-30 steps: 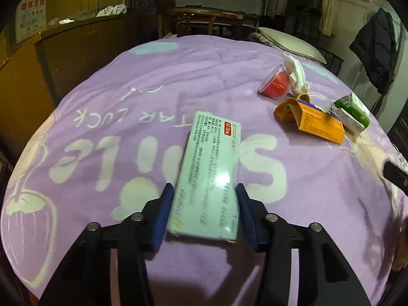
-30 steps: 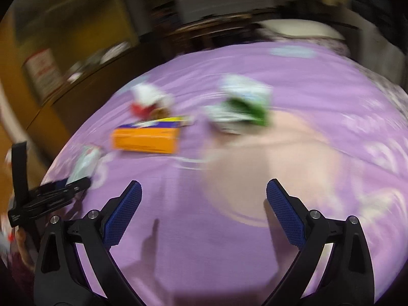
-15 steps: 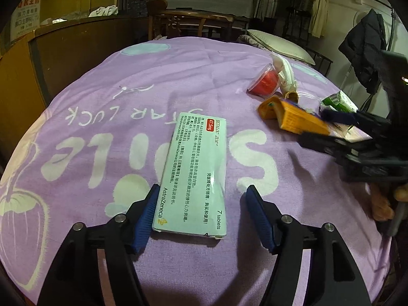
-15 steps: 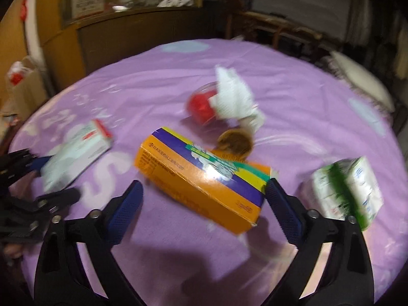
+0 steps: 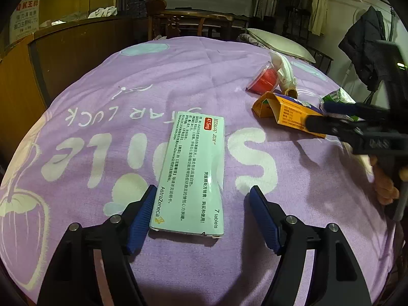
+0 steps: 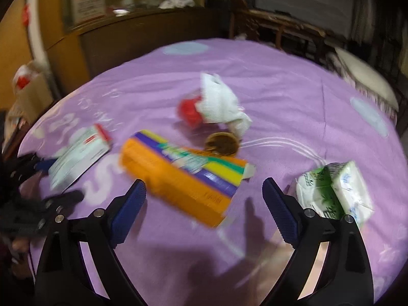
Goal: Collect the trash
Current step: 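Grasp the orange-purple box with the right tool while the left tool holds the medicine box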
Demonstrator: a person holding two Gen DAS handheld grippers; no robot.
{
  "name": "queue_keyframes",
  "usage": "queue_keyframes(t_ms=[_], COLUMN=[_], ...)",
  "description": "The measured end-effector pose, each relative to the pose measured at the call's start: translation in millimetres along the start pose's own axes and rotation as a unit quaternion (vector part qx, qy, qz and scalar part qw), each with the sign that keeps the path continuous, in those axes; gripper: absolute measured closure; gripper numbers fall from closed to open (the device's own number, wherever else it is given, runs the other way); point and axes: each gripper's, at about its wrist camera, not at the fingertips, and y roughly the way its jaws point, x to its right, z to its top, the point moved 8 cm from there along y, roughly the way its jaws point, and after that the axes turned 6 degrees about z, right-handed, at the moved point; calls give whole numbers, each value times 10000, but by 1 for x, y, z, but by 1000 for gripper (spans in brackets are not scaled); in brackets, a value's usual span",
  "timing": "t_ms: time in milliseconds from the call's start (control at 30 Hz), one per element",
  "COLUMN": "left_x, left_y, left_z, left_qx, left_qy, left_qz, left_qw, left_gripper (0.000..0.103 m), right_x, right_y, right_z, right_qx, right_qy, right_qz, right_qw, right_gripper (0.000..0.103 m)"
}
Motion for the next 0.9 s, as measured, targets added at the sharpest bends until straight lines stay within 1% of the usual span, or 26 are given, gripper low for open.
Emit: queue_keyframes(t_ms=[67,100,133,167,200,267,300,333,367,467,533,600,700,733,767,833,867,900], left_x=[0,0,0,0,0,0,0,0,0,0,0,1,2,2,2,2,2,3], left_y=[0,0,0,0,0,1,1,1,1,2,2,2,2,2,2,2,2,2], left_z=[0,0,0,0,0,0,0,0,0,0,0,0,-1,-1,-1,-1,-1,-1], left_qx=[-1,-1,-1,0,0,0,-1,0,2,8,7,4,-7,-9,-10,-10,-13,-20], left_qy=[7,7,4,4,6,8,8,4,3,-13,-6,8,32,41,48,44,45,46], left_qz=[8,8,8,12,15,37,39,38,36,26,35,52,68,76,86,90,88,95], left_qw=[10000,10000,10000,10000,10000,10000,10000,10000,10000,10000,10000,10000,10000,10000,10000,9999,9999,9999], left_gripper=[30,30,30,30,30,30,29,29,29,29,29,29,28,28,28,28,28,28], right_x=[-9,-19,-30,-37,-43,-41,-37,-30,-28,-23,-24,-26,-28,-26,-24,-22,-18,-14], right_y=[-2,-12,-24,-34,-47,-60,-62,-60,-56,-31,-13,2,22,23,18,-1,-16,-30], right_z=[-12,-20,-28,-33,-36,-34,-31,-26,-24,-11,-5,-3,-5,-7,-8,-13,-20,-30], right_qx=[-157,-171,-175,-133,-47,121,179,227,240,168,159,127,-36,-56,43,225,333,411], right_qy=[368,559,622,559,397,124,3,-148,-178,-12,-43,-80,-105,-91,-45,151,262,320], right_qz=[908,1514,1991,2166,2167,1703,1369,931,793,646,497,378,143,40,-51,-45,-225,-511], right_qw=[9951,9867,9778,9746,9754,9852,9904,9953,9964,9978,9986,9992,9998,9999,10000,9996,9989,9973], right_gripper=[17,18,18,18,18,18,17,17,17,17,17,17,17,28,37,46,48,50])
